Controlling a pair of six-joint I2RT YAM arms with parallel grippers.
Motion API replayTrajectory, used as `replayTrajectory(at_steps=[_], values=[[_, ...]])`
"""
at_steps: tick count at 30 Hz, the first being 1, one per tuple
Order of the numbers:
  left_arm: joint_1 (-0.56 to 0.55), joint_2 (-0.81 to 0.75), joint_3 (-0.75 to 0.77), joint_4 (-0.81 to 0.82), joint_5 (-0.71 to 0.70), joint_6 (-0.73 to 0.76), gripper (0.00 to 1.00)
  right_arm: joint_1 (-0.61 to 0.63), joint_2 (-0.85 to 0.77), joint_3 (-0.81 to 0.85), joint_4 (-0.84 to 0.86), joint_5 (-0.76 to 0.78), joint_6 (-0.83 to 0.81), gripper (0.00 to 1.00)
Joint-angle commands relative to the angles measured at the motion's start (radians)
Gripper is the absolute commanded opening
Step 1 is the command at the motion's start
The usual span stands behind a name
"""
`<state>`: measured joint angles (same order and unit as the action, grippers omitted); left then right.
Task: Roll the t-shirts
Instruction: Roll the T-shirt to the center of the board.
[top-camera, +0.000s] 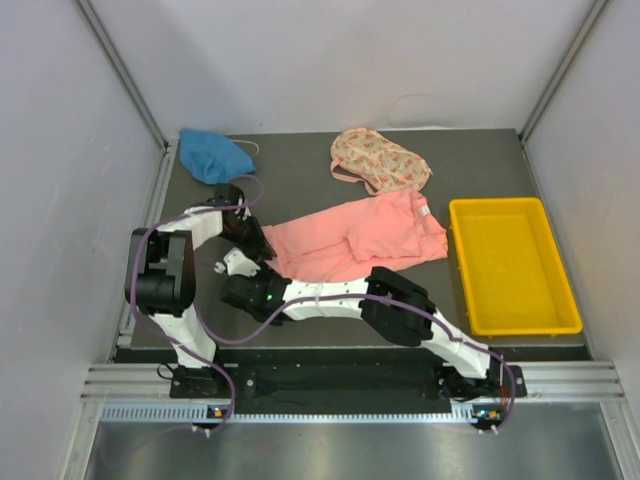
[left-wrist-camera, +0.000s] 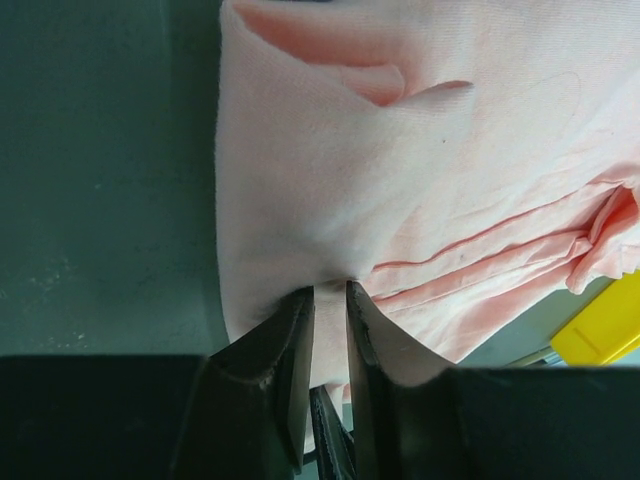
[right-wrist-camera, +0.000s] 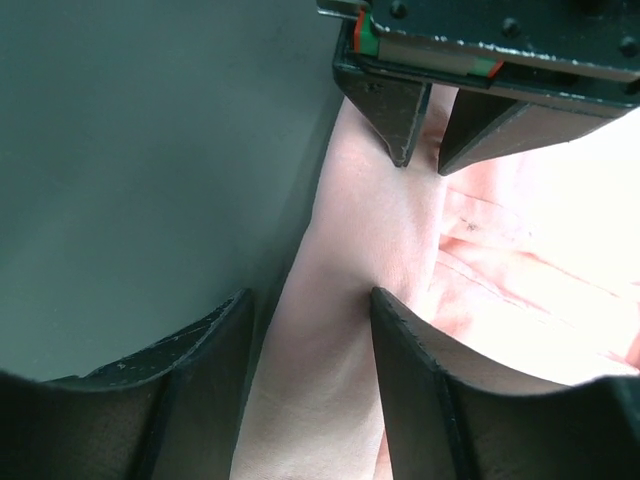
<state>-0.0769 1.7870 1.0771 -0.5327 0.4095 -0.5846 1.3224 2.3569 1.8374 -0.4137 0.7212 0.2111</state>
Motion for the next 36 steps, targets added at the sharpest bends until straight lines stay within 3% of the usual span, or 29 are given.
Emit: replayTrajectory(at_steps=[1,9,14,24,31,36], values=[[0.015,0.028,0.017,-0.029,-0.061,0.039,0.26,0.023,-0.036,-0.05,-0.016,0.007,0.002,0.5],[0.022,0.035,0.035,-0.039,-0.06,0.048,0.27,0.011,-0.071,-0.081,0.001,-0.023,0.025,0.45],[0.025,0.035,0.043,-0.041,-0.052,0.048,0.29,-0.012,-0.154,-0.193,0.108,-0.075,0.071,0.38],[0.029,0.012,0.087,-0.056,-0.029,0.049,0.32,-0.112,-0.341,-0.441,0.361,-0.339,0.214,0.28],[0.054,-0.06,0.122,-0.075,0.011,0.054,0.41,-0.213,-0.4,-0.555,0.515,-0.564,0.411,0.25],[0.071,-0.116,0.112,-0.076,0.04,0.055,0.41,-0.29,-0.424,-0.682,0.682,-0.71,0.56,0.24]])
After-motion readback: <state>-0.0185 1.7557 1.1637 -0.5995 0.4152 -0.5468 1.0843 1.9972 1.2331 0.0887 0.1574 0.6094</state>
